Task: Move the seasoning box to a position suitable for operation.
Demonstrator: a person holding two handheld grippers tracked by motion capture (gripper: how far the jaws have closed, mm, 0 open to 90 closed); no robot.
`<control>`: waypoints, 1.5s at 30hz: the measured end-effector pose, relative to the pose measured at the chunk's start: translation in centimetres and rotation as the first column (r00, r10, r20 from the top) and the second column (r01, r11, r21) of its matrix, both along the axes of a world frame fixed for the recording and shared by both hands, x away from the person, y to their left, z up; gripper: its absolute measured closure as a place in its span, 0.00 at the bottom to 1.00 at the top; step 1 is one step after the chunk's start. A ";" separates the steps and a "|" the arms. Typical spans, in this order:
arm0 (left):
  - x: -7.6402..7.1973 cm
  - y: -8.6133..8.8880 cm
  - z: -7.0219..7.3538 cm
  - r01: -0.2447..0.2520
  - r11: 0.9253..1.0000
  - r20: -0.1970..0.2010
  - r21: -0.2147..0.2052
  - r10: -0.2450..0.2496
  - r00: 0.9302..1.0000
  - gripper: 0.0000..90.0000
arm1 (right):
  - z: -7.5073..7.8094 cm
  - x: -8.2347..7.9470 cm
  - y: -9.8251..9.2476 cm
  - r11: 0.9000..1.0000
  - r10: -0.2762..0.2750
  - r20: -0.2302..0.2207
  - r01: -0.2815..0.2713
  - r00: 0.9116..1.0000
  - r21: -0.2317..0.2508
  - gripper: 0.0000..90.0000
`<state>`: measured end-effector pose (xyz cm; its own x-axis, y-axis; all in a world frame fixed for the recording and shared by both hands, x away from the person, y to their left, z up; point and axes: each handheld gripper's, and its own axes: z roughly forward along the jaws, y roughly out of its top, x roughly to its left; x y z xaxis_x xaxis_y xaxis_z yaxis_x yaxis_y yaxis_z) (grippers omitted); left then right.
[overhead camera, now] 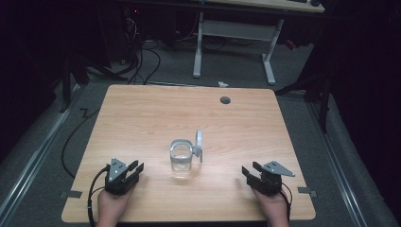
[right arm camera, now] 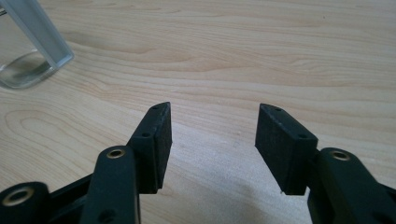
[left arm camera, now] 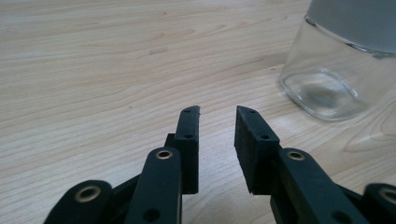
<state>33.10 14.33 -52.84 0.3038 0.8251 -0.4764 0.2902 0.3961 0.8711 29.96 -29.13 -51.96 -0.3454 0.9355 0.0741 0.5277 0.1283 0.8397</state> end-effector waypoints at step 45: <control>1.0 -8.1 0.3 0.160 0.987 0.000 0.023 -0.160 0.987 1.00 | 0.4 -2.6 -0.6 0.997 0.066 0.075 -0.068 0.995 0.021 0.84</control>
